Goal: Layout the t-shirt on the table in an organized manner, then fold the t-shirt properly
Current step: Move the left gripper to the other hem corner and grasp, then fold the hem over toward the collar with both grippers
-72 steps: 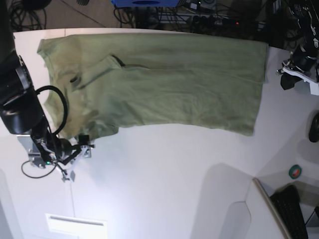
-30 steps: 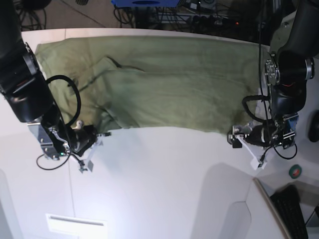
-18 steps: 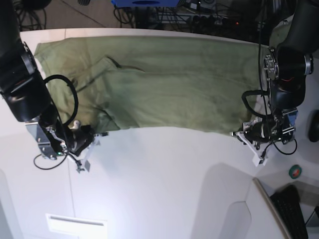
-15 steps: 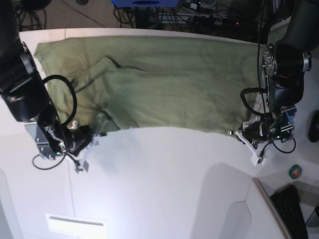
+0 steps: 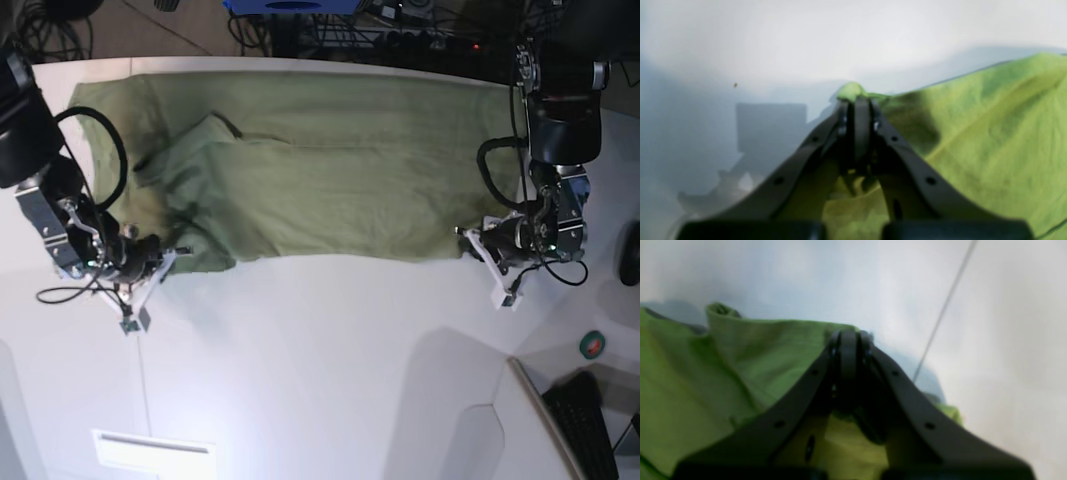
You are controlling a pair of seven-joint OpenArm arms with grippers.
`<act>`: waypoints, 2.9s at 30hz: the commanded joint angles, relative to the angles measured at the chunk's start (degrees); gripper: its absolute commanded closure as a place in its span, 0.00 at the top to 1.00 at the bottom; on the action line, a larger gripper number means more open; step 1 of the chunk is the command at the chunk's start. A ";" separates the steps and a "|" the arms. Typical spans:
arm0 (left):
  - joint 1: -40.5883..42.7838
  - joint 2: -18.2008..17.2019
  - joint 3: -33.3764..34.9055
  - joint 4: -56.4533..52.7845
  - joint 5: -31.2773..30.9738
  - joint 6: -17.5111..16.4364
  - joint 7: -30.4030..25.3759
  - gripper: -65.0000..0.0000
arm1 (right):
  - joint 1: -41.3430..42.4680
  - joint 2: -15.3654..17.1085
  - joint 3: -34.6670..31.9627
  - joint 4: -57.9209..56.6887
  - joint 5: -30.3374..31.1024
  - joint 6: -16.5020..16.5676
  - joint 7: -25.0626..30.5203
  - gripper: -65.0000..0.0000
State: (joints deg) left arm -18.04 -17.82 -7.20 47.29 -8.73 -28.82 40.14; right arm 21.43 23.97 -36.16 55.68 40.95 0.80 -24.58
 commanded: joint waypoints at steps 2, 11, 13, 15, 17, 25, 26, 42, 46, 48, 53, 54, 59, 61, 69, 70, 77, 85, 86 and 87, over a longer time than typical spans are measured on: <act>-0.29 -1.65 -0.23 0.93 0.07 -3.40 3.16 0.00 | 1.56 1.31 0.43 2.03 0.24 -0.31 1.41 0.00; 5.16 -1.74 -4.71 14.73 0.07 -4.46 9.05 0.00 | -0.55 3.77 0.43 9.33 0.15 -0.31 1.41 0.00; 5.60 -1.74 -6.12 16.40 0.07 -4.54 10.54 0.00 | -1.78 4.83 0.51 11.18 0.15 -0.40 1.41 0.00; 6.66 -2.35 -6.12 17.90 0.07 -4.81 10.80 0.00 | -2.66 5.62 0.51 12.85 0.15 -0.40 1.41 0.00; 7.27 -3.14 -6.38 18.78 0.07 -6.92 10.98 0.00 | -3.19 6.41 0.51 13.55 0.15 -0.40 1.41 0.00; 7.27 -3.85 -6.64 19.04 0.16 -8.85 11.07 0.00 | -7.23 7.20 9.39 16.63 0.06 -0.31 1.15 0.00; 7.10 -3.85 -6.64 19.13 0.16 -8.85 11.07 0.00 | -7.58 7.29 9.48 17.51 0.06 -0.31 1.15 0.00; 10.61 -4.90 -6.64 27.04 0.16 -11.18 16.17 0.00 | -12.60 8.87 11.85 22.17 0.06 -0.31 0.97 0.00; 13.08 -5.52 -6.64 30.38 0.07 -11.18 16.26 0.00 | -15.94 9.22 15.55 24.80 0.06 -0.31 0.89 0.00; 14.31 -5.52 -6.64 31.79 0.07 -11.18 16.34 0.00 | -16.90 9.22 16.34 25.77 0.06 -0.31 -0.87 0.00; 17.03 -5.52 -6.64 32.23 0.07 -11.18 16.34 0.00 | -20.07 9.04 19.15 28.32 0.06 -0.31 -3.16 0.00; 17.47 -5.52 -6.64 32.23 0.07 -11.18 16.34 0.00 | -20.95 9.04 19.94 28.93 0.06 -0.31 -3.25 0.00; 18.88 -5.60 -6.64 32.23 0.07 -11.18 16.34 0.00 | -24.73 9.22 22.49 33.24 0.06 -0.31 -4.30 0.00; 19.76 -5.60 -6.64 33.20 0.07 -11.18 16.34 0.00 | -25.43 9.22 22.49 34.82 0.06 -0.31 -7.03 0.00; 23.89 -5.43 -6.56 41.46 0.07 -11.18 20.83 0.00 | -30.27 9.04 22.58 40.01 0.06 -1.55 -8.61 0.00; 23.98 -5.43 -6.38 41.46 0.07 -11.18 20.83 0.00 | -31.06 9.13 22.58 40.80 0.06 -3.13 -8.70 0.00; 24.15 -5.52 -6.29 41.81 0.16 -11.18 20.91 0.00 | -36.86 9.31 22.58 45.46 0.06 -7.26 -8.70 0.00; 24.15 -5.60 -6.12 41.99 0.16 -11.18 21.44 0.00 | -43.54 8.87 27.59 53.11 0.15 -10.69 -10.89 0.00; 24.15 -5.60 -6.29 41.99 0.16 -11.18 22.23 0.00 | -43.89 8.87 28.12 53.29 0.15 -10.69 -12.04 0.00; 24.15 -5.60 -6.47 42.34 0.16 -11.18 23.02 0.00 | -44.24 8.87 28.56 53.29 0.15 -10.69 -12.65 0.00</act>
State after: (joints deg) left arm 6.70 -22.37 -13.08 88.47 -8.60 -39.53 62.98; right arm -22.94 32.10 -8.19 108.05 41.12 -10.04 -37.65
